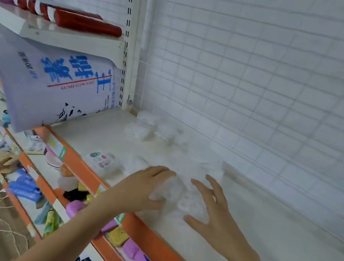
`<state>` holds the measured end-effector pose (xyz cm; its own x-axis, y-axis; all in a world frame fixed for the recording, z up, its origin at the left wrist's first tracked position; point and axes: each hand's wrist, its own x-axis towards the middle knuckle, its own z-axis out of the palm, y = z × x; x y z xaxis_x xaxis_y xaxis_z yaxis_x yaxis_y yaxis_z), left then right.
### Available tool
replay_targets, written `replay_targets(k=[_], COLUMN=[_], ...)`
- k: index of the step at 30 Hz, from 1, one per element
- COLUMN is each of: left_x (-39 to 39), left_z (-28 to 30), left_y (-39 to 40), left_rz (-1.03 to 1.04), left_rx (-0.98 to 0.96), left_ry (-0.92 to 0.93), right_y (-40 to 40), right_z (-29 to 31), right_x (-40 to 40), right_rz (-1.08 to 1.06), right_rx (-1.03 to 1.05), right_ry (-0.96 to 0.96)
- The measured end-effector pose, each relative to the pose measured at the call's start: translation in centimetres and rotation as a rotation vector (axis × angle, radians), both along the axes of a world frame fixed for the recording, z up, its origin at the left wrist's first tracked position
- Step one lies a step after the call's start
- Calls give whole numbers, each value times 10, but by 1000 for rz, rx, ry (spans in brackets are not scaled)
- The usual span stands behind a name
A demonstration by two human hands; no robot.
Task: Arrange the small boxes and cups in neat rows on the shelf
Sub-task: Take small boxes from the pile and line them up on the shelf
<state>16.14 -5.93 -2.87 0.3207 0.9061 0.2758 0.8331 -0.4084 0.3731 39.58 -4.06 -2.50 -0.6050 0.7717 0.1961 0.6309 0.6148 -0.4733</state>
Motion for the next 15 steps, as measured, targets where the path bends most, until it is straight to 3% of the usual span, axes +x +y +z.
replay_targets(k=[7, 15], left_x=[-41, -90], left_z=[0, 3], left_y=[61, 100], left_rz=[-207, -401], left_rx=[96, 45], left_ry=[19, -27], right_y=[12, 17], right_z=[0, -5], right_x=[-32, -85], right_rz=[-142, -320], right_rx=[-54, -51], right_ry=[95, 163])
